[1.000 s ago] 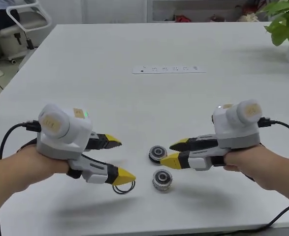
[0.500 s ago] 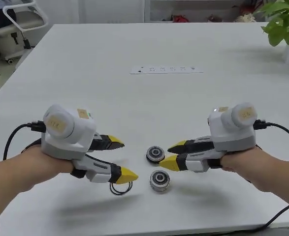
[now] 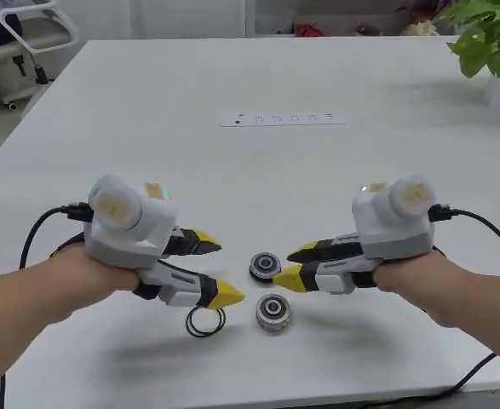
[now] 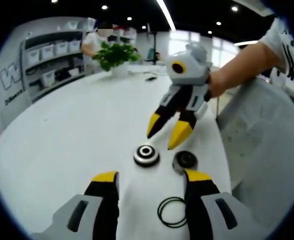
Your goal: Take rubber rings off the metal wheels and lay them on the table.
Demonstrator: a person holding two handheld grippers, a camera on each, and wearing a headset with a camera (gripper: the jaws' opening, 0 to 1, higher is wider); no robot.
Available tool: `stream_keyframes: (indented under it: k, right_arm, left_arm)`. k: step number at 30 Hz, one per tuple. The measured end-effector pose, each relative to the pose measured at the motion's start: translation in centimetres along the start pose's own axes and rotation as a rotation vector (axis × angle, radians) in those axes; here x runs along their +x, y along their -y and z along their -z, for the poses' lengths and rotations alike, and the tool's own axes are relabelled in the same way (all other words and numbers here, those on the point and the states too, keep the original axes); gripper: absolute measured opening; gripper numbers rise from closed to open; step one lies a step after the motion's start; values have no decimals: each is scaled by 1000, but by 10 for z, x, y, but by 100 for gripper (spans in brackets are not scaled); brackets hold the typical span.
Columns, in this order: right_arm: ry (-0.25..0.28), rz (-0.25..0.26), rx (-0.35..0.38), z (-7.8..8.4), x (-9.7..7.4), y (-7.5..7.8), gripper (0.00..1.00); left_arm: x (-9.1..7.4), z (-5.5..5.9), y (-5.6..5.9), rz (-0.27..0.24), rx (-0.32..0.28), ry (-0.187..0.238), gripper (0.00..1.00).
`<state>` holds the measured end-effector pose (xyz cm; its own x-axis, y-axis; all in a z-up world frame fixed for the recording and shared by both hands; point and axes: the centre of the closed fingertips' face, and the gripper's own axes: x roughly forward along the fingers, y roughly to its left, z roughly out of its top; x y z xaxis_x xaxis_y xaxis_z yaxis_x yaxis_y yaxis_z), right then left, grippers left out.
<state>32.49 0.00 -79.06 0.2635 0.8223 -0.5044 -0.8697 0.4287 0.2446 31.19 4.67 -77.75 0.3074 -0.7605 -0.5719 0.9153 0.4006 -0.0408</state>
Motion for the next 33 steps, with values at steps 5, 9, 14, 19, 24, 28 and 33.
stream_keyframes:
  k: [5,9,14,19,24,28,33]
  right_arm:
    - [-4,0,-3,0,1,-1,28]
    - [-4,1,0,1,0,-1,28]
    - [-1,6,3,1,0,0,28]
    - [-3,4,3,3,0,1,28]
    - [-4,3,4,4,0,1,28]
    - [-5,4,5,5,0,2,28]
    - [-8,2,9,6,0,3,28]
  left_arm:
    - [7,-4,1,7,5,-3,50]
    - [12,-4,0,12,11,-8,49]
    - [18,-4,2,20,17,-22,48]
    - [23,-8,-1,18,17,-22,44]
    - [27,-11,-4,13,13,-22,40]
    - [32,-12,-4,11,16,-30,36]
    - [39,-15,-5,6,15,-31,30]
